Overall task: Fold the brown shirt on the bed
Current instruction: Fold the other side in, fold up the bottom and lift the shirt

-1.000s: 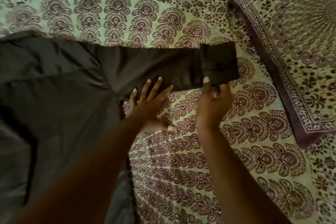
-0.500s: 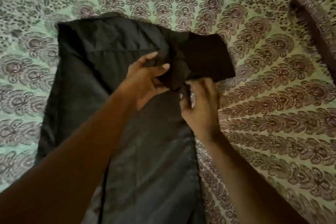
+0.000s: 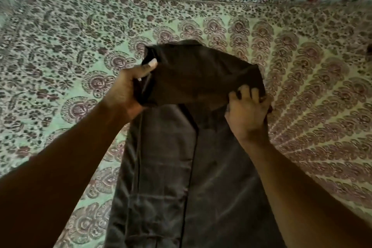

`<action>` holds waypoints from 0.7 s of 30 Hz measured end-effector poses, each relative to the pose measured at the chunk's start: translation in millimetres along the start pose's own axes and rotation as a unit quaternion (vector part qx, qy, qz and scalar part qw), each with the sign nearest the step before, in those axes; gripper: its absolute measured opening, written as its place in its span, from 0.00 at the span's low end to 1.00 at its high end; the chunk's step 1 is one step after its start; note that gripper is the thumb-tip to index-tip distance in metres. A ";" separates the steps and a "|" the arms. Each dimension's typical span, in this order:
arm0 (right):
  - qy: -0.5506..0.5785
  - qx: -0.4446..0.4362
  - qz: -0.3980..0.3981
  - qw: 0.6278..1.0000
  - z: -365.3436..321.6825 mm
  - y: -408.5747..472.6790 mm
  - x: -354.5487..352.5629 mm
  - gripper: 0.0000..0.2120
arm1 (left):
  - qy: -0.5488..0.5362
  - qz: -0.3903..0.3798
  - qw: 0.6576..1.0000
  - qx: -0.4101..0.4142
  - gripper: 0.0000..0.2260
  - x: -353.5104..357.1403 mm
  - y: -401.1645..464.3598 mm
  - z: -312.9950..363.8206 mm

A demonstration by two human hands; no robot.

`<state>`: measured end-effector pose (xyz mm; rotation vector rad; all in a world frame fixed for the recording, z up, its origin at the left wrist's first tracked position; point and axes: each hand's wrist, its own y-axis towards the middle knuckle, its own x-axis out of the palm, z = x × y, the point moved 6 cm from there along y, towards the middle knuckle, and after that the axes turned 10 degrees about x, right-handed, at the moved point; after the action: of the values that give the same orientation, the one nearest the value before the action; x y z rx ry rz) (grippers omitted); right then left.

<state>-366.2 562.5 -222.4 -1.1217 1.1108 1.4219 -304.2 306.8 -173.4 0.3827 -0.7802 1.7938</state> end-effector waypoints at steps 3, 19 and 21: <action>0.033 -0.012 0.026 0.999 -42.3 -2.6 -14.1 0.13 | -0.056 -0.019 0.998 0.004 0.17 -35.0 14.6 34.5; 0.071 -0.053 0.013 0.996 -138.6 -35.4 -6.3 0.09 | -0.008 0.417 0.908 0.050 0.11 -234.2 -13.5 3.0; 0.072 -0.052 0.013 0.996 -139.0 -36.2 -6.5 0.09 | 0.054 0.446 0.890 0.073 0.14 -241.2 -10.9 12.4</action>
<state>-316.5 428.8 -241.0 -1.3048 1.1668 1.4521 -209.2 128.2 -305.7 -0.0118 -0.8041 2.7196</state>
